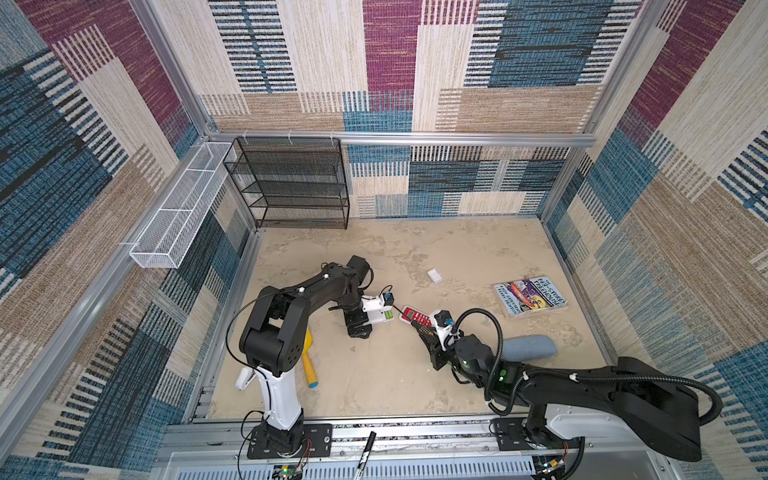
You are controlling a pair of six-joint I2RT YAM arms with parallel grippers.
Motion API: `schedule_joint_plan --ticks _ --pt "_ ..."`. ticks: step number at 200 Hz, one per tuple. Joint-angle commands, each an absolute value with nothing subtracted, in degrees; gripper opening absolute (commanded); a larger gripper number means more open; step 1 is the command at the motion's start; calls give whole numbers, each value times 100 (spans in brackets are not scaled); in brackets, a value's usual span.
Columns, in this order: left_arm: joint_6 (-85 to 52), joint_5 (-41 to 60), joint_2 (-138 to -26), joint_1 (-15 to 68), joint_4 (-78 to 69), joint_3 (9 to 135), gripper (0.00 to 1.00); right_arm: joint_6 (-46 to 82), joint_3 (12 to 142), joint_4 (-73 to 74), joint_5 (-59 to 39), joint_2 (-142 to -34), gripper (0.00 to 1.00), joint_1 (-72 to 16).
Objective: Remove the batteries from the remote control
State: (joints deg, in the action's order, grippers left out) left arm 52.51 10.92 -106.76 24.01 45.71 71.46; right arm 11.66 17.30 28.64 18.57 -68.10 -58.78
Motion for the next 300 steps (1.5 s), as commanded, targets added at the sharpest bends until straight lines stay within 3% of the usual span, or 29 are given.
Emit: schedule_joint_plan --ticks 1,47,78,141,179,236,279,300 --pt "5250 1376 -10224 2407 4422 7062 99 1019 1843 2562 1736 -6573 0 -5867" --pt "5218 1980 -8851 2470 3077 6376 99 1072 2166 1831 1092 -6116 0 -5706" --pt "5513 1725 -8184 2900 1938 5606 99 1082 2480 1426 672 -5965 0 -5573" --pt "5952 1148 -7969 3534 784 5073 94 981 2786 1221 303 -5907 0 -5537" --pt "6038 973 -8016 3655 697 5031 67 1002 2812 1239 346 -5893 0 -5537" --pt "6038 793 -7972 3744 434 4855 38 1025 2882 1262 354 -5899 0 -5537" --pt "6108 636 -7948 3762 220 4759 0 1080 2927 1136 367 -5889 0 -5533" --pt "6108 523 -7928 3761 76 4692 0 1081 2935 1005 358 -5828 1 -5535"
